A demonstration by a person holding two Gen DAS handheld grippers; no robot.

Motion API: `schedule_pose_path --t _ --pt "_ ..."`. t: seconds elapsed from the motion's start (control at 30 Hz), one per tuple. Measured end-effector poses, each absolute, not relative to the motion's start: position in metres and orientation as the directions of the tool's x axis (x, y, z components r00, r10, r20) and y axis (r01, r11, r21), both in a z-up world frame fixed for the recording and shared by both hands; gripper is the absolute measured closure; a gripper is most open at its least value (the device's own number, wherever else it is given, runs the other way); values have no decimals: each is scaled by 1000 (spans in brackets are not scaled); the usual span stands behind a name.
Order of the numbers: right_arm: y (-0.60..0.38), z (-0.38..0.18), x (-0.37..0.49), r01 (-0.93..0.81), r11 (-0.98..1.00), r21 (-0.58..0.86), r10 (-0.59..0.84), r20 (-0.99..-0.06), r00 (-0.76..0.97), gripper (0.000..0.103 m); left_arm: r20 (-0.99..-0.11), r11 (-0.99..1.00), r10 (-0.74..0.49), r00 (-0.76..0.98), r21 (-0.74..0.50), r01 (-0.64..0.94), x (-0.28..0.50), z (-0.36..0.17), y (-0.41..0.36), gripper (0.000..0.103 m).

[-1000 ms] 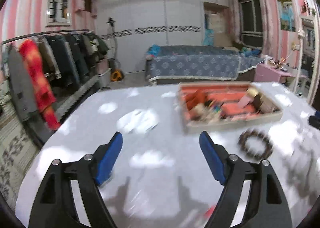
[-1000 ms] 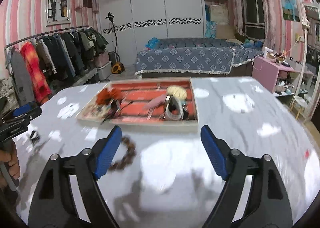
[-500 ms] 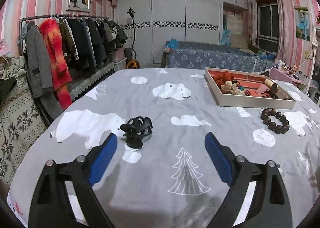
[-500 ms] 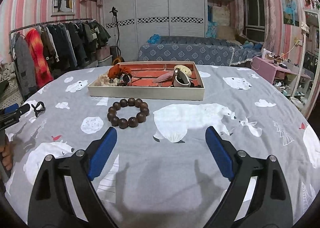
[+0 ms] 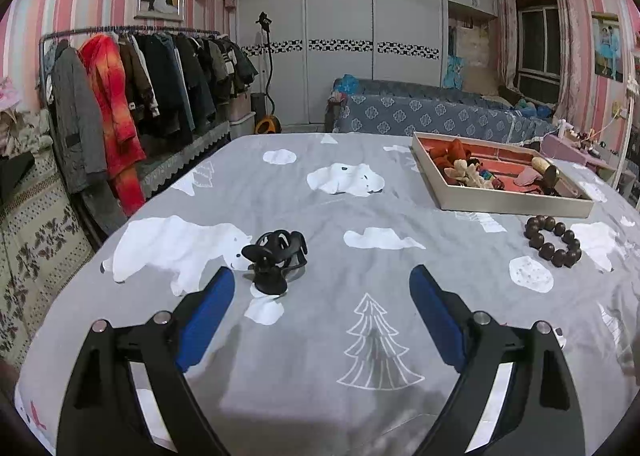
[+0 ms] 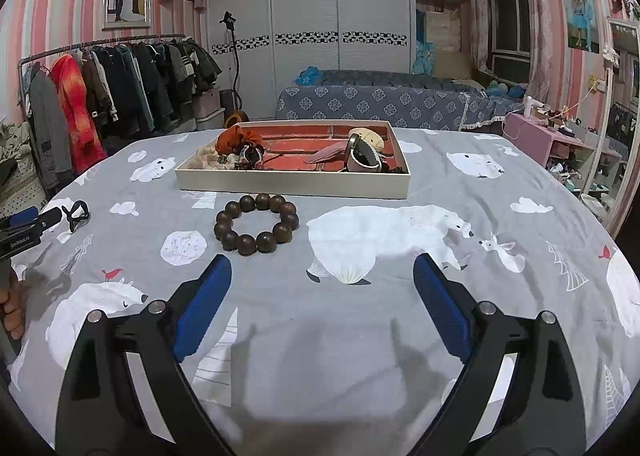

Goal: Organize jewelry
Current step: 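Grasp the black claw clip with the left tool while the right tool grasps the wooden bead bracelet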

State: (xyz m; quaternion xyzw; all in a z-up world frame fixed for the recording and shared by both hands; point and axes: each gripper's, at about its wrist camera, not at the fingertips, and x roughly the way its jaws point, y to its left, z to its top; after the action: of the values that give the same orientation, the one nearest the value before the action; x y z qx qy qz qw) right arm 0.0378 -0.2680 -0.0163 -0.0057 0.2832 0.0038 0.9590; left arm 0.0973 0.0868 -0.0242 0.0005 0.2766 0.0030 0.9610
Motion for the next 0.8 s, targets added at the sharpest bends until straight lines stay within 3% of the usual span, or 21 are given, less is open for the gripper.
schedule_pose_path --t 0.07,0.27,0.37,0.6,0.8 --pt "-269 -16 39 -8 1000 -4 4 -551 834 12 -541 999 -10 841 -33 -9 102 -21 99 16" --pt "-263 -6 49 -3 1000 -4 0 -553 833 10 -523 994 60 850 105 -5 114 -6 122 16" --pt "-254 0 64 -7 1000 14 14 -566 825 5 -567 998 39 823 64 -3 128 -12 139 16" --pt "-216 -22 123 -18 999 26 31 -674 738 5 -714 999 -9 700 25 38 164 -47 146 16" --pt "-206 -40 150 14 1000 10 -2 -719 695 5 -751 999 -13 661 9 31 185 -54 147 16"
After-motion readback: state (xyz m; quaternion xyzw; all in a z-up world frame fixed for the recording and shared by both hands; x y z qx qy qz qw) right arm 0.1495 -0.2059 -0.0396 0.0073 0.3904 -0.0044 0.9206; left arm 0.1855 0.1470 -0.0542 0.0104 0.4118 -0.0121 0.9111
